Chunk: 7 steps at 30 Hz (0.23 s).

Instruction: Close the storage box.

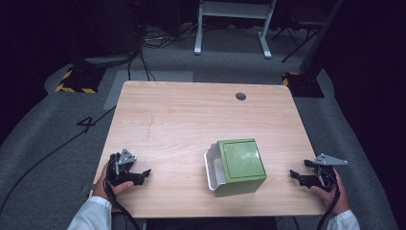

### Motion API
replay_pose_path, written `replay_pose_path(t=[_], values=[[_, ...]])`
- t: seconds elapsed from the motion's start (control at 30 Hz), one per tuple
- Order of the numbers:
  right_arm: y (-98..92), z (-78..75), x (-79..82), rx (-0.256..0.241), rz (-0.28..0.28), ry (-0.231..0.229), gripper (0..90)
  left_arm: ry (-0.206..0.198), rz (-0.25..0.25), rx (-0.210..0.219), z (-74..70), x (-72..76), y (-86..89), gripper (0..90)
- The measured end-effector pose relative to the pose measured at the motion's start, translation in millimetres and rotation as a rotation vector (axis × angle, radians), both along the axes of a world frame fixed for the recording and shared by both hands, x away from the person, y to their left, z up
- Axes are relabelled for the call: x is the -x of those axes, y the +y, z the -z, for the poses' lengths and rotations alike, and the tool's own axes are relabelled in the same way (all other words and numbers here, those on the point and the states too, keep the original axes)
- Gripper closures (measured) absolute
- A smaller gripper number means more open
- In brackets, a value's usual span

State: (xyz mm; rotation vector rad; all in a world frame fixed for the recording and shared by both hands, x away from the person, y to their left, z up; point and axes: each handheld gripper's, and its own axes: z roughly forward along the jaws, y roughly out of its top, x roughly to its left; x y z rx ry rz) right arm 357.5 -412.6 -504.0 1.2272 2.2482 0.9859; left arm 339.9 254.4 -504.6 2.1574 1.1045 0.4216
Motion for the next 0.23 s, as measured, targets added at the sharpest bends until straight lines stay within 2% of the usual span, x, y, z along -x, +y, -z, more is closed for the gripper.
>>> replay_pose_path(t=[0.23], values=[[0.0, 0.0, 0.0, 0.0, 0.0, 0.0, 15.6, -0.001, -0.003, -0.003, 0.0, -0.4, -0.6, 14.6]])
